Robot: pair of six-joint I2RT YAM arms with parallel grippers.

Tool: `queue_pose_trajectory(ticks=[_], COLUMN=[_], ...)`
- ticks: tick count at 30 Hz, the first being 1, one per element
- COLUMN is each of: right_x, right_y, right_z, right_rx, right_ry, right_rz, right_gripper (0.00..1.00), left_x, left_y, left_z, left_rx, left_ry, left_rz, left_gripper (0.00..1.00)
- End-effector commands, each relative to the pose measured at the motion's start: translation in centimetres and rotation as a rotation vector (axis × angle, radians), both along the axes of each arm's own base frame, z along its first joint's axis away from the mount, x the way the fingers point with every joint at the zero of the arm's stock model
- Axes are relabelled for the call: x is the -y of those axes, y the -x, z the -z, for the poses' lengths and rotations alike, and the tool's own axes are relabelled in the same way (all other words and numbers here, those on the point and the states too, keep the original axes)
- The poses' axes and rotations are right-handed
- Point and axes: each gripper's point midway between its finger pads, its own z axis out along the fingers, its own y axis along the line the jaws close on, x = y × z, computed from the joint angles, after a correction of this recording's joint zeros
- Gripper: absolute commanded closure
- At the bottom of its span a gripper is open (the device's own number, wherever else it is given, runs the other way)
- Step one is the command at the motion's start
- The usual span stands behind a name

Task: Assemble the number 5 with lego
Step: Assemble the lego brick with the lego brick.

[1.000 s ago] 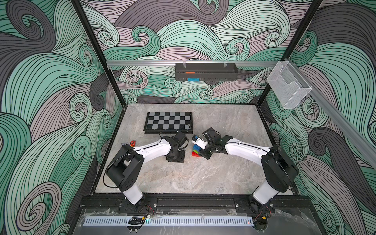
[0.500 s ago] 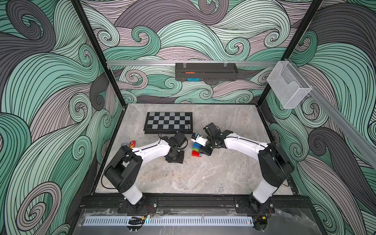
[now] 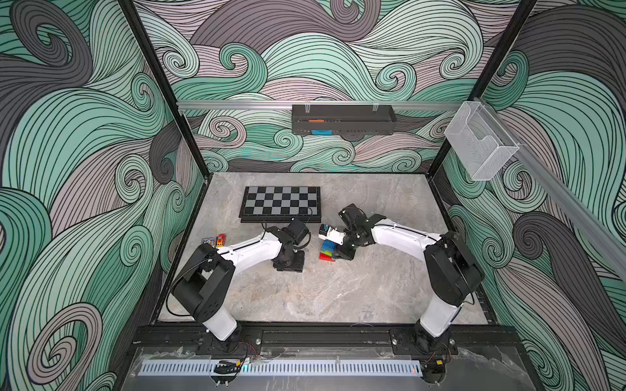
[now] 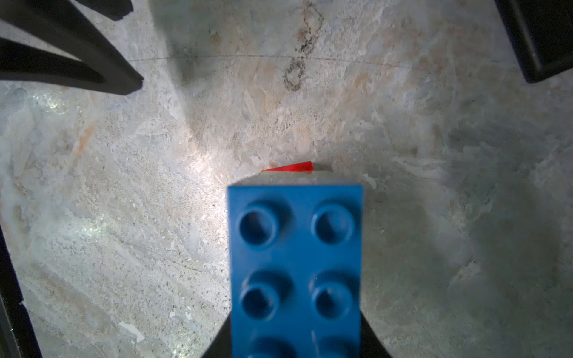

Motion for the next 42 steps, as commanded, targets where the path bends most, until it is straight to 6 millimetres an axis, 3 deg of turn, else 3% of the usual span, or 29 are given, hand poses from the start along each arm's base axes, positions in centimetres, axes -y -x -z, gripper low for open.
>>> queue_pose_trajectory(ticks=[1, 13, 20, 26, 42], right_x=[0.1, -0.1, 0.2, 0.2, 2.5], right_y=[0.3, 0.8, 1.8, 2.5, 4.0], right_z=[0.6, 2.1, 4.3, 4.5, 7.0], right_rx=[-0.030, -0.048, -0.048, -0.074, -0.126], right_ry=[0.009, 0.044, 0.140, 0.139, 0.219], right_rz=[-0.023, -0.060, -0.103, -0.083, 0.025], right_gripper=[0.66, 0.67, 0.68, 0.68, 0.79], left_x=[-0.6, -0.9, -1.0, -1.1, -0.9], left_y=[-0.1, -0.1, -0.2, -0.2, -0.6], left_z=[-0.6, -0.2, -0.1, -0.1, -0.1], left_rx=[0.007, 0.002, 0.002, 0.006, 0.013], left_ry=[-0.015, -0.020, -0.021, -0.017, -0.004], left_rz=[0.004, -0.001, -0.005, -0.011, -0.019], left_gripper=[0.49, 0.50, 0.50, 0.50, 0.50])
